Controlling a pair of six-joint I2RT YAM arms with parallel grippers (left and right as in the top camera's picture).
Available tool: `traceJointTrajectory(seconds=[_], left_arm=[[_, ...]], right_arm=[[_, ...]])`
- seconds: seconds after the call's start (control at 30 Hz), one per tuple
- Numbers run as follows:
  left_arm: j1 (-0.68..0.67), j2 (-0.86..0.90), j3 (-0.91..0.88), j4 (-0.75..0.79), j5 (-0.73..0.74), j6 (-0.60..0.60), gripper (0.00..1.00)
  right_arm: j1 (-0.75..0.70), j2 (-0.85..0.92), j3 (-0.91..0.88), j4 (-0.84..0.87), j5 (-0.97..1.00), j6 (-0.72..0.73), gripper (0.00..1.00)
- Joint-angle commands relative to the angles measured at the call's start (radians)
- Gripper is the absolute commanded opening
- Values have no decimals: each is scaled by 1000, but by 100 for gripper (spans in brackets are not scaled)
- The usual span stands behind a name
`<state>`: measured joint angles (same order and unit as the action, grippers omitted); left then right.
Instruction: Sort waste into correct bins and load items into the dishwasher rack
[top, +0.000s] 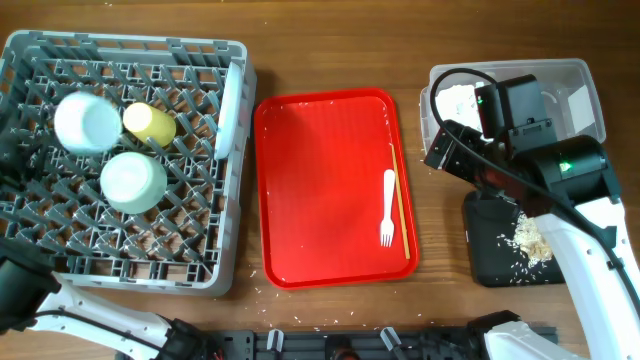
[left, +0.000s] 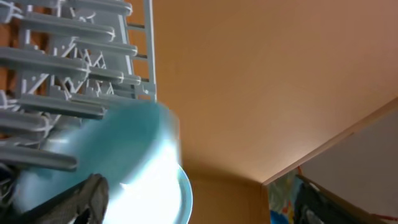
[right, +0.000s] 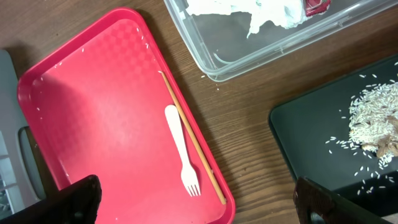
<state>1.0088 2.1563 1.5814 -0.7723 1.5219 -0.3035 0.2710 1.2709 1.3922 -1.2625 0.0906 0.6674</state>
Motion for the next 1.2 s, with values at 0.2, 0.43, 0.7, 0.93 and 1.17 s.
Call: traceJointTrajectory(seconds=[0.2,0.43,0.7,0.93,1.17], left_arm=[[-1,-1,5,-65,-17,36,64],[-112,-113,6,-235,-11,221,15],[-384,-500,6,-456,-404,426,34],[-897,-669,3,-555,-1259,80,45],[-1172,-703,-5,-617,-1373,-88,42]], right_arm=[[-1,3,11,2,10,-10,100],[-1,3,11,2,10,-10,100],[-1,3,11,2,10,-10,100],[-1,3,11,2,10,-10,100],[-1,3,11,2,10,-10,100]])
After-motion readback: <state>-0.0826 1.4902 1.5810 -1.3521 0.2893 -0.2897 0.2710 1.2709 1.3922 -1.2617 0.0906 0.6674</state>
